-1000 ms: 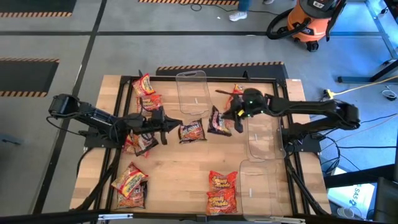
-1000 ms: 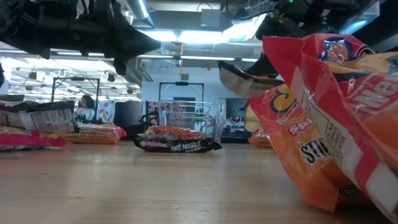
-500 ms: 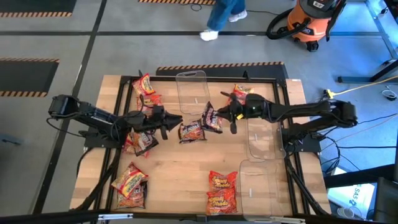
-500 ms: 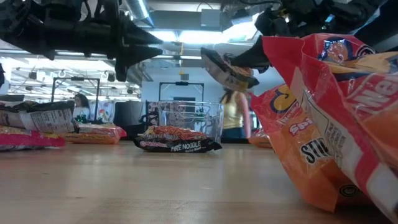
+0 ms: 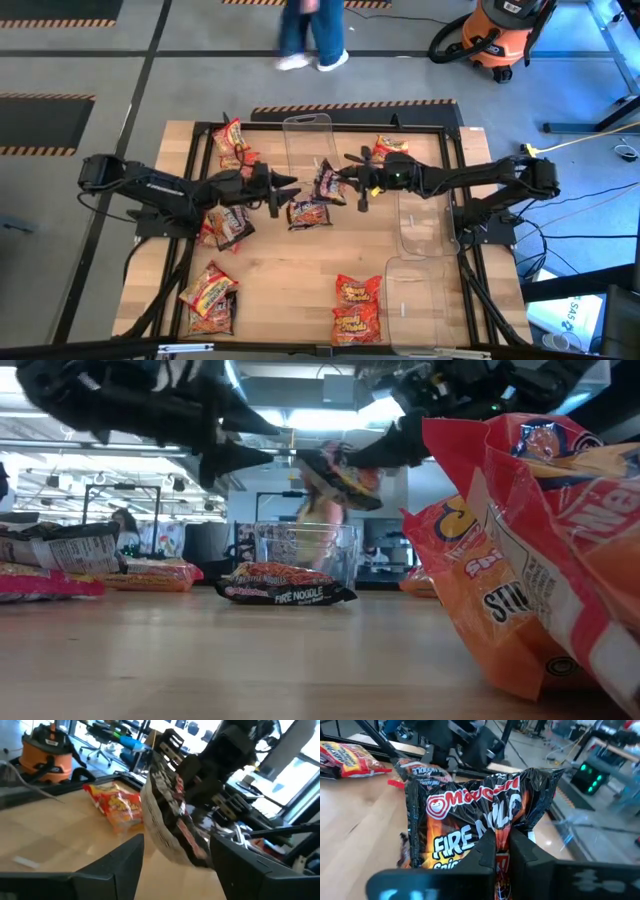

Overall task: Sort Maruchan noodles
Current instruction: Put the black noodle pack into the top transparent bin

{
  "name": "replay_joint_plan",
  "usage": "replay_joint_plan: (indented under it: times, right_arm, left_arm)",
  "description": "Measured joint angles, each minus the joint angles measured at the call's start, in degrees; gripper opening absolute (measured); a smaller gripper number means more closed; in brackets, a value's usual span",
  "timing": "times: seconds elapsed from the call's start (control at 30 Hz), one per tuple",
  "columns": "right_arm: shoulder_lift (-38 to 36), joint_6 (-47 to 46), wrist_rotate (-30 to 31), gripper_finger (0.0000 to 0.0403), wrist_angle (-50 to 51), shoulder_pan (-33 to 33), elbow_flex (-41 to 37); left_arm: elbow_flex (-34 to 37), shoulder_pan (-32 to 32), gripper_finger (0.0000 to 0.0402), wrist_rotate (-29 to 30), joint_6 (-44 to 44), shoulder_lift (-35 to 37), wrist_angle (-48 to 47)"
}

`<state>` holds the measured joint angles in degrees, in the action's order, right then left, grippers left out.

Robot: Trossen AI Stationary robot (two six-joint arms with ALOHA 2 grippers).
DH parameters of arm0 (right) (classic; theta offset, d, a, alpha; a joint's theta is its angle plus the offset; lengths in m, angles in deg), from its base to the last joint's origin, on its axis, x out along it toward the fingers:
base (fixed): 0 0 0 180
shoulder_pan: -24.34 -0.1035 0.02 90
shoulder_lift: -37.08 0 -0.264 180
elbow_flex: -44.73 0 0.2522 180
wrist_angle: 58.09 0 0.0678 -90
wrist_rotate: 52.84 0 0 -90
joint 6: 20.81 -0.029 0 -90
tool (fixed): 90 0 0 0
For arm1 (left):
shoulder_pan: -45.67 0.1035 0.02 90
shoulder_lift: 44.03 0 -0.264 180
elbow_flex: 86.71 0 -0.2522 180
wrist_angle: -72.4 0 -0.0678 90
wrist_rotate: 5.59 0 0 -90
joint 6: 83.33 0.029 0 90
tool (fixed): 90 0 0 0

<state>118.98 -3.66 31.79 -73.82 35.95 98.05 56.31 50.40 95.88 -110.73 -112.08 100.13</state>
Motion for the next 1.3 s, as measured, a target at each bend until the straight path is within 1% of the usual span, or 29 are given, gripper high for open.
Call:
replay_joint_plan:
  times: [0.1, 0.2, 0.27, 0.37, 0.5, 0.63, 0.67, 0.9, 1.03, 1.2, 1.3]
  right_arm:
    - [1.8, 3.0, 0.6, 0.0009, 0.7, 0.0, 2.7]
    - [3.1, 5.1, 4.0, 0.0009, 2.5, 0.0, 4.7]
    - [3.3, 5.6, 5.9, 0.0009, 4.1, 0.0, 5.3]
    - [3.3, 5.6, 8.2, 0.0009, 5.3, 0.0, 5.5]
    - [3.3, 5.2, 8.8, 0.0009, 5.7, -0.1, 5.5]
    - [3.3, 5.2, 10.4, 0.001, 4.4, -1.4, 5.5]
    - [3.3, 5.2, 10.9, 0.001, 3.5, -1.9, 5.5]
    - [3.3, 5.6, 11.3, 0.001, 0.7, -2.6, 5.5]
    - [3.3, 5.7, 10.8, 0.001, 0.0, -2.6, 5.5]
    - [3.3, 5.9, 10.4, 0.001, -0.5, -2.6, 5.5]
    - [3.6, 5.9, 10.3, 0.001, -1.1, -2.6, 5.5]
  left_arm:
    - [-4.9, 2.1, 0.0222, -2.1, 2.2, 0.0, -9.1]
    - [-10.4, 3.3, 0.0222, -2.1, 3.3, 0.0, -21.5]
    - [-13.6, 3.7, 0.0222, -2.2, 4.0, 0.0, -28.1]
    - [-17.5, 4.0, 0.0225, -2.6, 5.1, 0.0, -34.0]
    - [-20.0, 4.0, 0.0238, -3.6, 6.2, -0.5, -34.7]
    - [-20.9, 4.7, 0.0245, -0.6, 6.5, -0.5, -34.9]
    - [-20.9, 4.9, 0.0245, 0.0, 5.9, -0.6, -35.2]
    - [-20.9, 5.7, 0.0244, -0.7, 1.3, -3.1, -34.3]
    - [-20.8, 5.6, 0.0243, -3.9, 0.3, -5.8, -31.3]
    - [-20.8, 5.8, 0.0243, -4.6, -0.3, -8.7, -27.6]
    - [-20.8, 6.3, 0.0243, -6.6, 0.4, -9.2, -25.9]
